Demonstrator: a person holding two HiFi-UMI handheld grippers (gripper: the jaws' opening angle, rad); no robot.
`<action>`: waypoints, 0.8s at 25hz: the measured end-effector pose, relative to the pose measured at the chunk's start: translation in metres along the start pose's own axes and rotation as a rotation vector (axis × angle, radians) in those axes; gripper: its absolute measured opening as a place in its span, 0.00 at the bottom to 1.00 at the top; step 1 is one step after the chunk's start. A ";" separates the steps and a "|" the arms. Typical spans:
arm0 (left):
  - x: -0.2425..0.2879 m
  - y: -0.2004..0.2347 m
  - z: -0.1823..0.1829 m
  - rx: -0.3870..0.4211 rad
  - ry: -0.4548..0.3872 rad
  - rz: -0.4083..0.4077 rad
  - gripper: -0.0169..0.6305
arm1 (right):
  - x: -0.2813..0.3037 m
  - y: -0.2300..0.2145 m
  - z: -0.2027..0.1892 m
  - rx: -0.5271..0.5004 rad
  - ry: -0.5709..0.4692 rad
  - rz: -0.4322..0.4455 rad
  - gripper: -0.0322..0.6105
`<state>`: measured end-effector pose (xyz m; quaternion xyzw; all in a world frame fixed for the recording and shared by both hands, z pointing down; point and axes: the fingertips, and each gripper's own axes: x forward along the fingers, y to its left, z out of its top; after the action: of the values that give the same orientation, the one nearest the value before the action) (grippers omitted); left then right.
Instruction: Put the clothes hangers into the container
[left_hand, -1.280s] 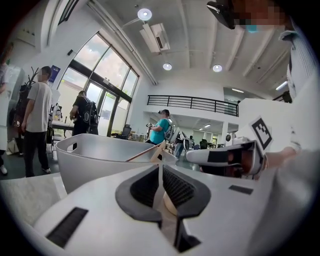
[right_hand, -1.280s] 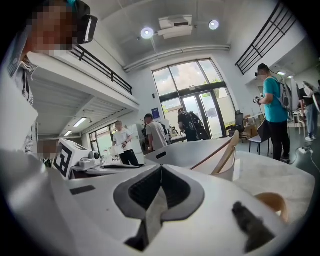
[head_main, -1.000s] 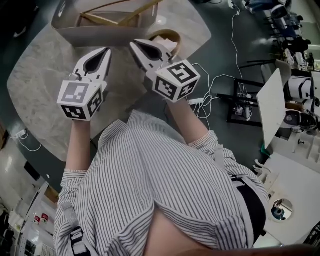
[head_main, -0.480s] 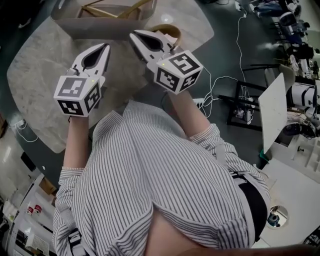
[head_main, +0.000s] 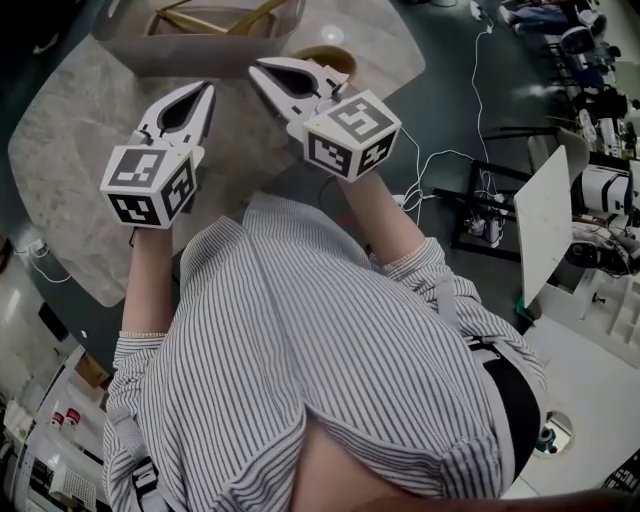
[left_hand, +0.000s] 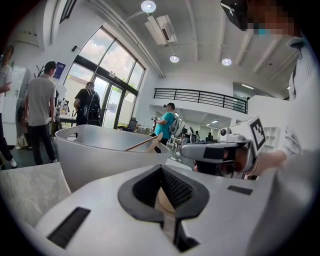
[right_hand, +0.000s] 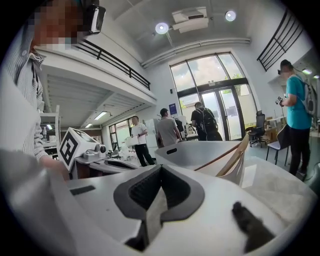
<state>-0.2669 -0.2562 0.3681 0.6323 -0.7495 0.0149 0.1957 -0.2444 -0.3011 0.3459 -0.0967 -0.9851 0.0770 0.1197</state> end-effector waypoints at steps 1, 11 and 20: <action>0.001 0.000 0.001 -0.002 0.000 -0.001 0.04 | 0.000 -0.001 0.000 0.002 0.002 0.004 0.07; 0.012 0.008 -0.003 -0.038 0.013 0.000 0.04 | 0.004 -0.009 -0.011 -0.090 0.144 0.072 0.07; 0.016 0.013 -0.008 -0.088 -0.005 -0.011 0.04 | 0.005 -0.007 -0.015 -0.186 0.244 0.121 0.07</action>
<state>-0.2792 -0.2660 0.3835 0.6273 -0.7462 -0.0208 0.2218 -0.2462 -0.3047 0.3621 -0.1749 -0.9586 -0.0196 0.2240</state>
